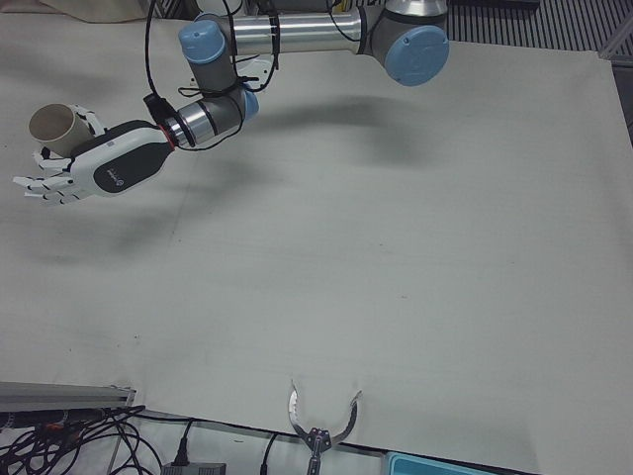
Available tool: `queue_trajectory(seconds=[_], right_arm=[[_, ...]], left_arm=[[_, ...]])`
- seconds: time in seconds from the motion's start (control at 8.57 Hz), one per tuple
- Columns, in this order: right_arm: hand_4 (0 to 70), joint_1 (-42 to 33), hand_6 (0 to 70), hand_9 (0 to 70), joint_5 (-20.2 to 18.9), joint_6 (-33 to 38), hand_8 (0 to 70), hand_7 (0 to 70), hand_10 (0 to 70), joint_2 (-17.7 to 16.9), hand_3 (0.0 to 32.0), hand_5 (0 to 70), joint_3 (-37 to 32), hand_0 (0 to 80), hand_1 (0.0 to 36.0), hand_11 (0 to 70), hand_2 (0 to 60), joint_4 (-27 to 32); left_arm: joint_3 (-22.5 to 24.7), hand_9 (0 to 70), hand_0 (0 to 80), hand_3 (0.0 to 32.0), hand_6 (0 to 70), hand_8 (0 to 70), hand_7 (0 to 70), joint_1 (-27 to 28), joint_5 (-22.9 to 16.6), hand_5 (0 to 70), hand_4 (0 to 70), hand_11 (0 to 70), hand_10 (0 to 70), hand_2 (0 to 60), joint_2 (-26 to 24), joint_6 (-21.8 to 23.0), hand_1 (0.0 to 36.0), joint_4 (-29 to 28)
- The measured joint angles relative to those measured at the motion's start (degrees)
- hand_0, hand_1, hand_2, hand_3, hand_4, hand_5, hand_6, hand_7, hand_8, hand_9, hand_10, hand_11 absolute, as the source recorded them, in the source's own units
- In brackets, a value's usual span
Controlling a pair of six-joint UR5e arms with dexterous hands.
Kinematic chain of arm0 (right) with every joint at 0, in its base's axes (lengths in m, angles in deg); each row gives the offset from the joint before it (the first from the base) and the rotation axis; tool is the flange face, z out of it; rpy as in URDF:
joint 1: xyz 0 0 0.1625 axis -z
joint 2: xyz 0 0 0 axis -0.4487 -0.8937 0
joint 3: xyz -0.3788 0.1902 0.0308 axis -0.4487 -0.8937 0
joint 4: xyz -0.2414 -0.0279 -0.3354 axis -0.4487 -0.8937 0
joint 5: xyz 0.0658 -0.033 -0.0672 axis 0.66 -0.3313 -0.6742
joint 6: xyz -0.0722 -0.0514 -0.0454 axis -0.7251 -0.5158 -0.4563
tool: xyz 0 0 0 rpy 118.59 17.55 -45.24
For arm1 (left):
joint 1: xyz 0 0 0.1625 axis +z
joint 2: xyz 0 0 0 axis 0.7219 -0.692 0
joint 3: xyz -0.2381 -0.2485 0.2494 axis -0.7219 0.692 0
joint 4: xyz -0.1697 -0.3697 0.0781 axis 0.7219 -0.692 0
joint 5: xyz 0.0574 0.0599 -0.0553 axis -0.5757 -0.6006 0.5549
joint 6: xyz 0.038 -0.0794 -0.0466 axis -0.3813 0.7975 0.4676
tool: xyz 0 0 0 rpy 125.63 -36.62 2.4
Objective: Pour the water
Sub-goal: 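Tilt the white cup with the right hand over the beige cup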
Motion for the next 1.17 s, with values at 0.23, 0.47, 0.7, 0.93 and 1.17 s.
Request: queue_trajectory(seconds=[0.23,0.47,0.7,0.93,1.17], right_arm=[[21.3,-1.4,11.1,7.4,-1.1,-4.0,3.7,17.2,5.8,0.2,0.0,70.0,1.5,48.2,27.7,10.1,60.0,-0.5],[21.0,-3.3,10.8,7.6,-2.1,-7.8,3.9,16.2,6.0,0.3,0.0,70.0,2.9,47.9,26.8,10.2,60.0,-0.6],[20.6,-4.3,10.6,7.7,-2.4,-8.8,4.0,16.0,6.0,0.1,0.0,70.0,3.1,47.7,26.0,10.2,60.0,-0.6],[20.6,-5.0,10.7,8.1,-2.4,-9.0,4.2,16.2,6.0,-0.6,0.0,70.0,2.8,47.3,24.9,10.2,60.0,-0.6],[21.9,-6.0,10.0,8.2,-1.9,-8.6,4.3,15.4,6.1,-1.2,0.0,70.0,2.6,46.8,24.5,10.3,60.0,-0.6]], left_arm=[[0.0,16.9,46.1,0.0,15.3,10.1,23.2,0.0,0.0,70.0,60.0,12.4,8.5,31.3,-0.2,-0.1,8.9,0.1],[-0.2,16.8,46.0,0.0,15.1,10.1,23.0,0.0,0.0,70.0,59.6,12.4,8.6,30.2,-0.3,-0.1,8.7,0.2],[-0.3,16.8,46.0,0.0,15.0,10.0,22.9,0.1,0.0,70.0,59.6,12.4,8.6,29.9,-0.3,-0.1,8.6,0.2],[-0.2,16.8,46.0,0.0,15.0,10.1,22.9,0.0,0.0,70.0,59.7,12.4,8.5,31.6,-0.3,-0.1,9.1,0.2],[-0.1,18.1,47.5,0.0,15.7,11.4,22.7,-0.4,0.0,70.0,58.1,15.1,9.9,60.0,-0.3,-0.1,20.2,0.2]])
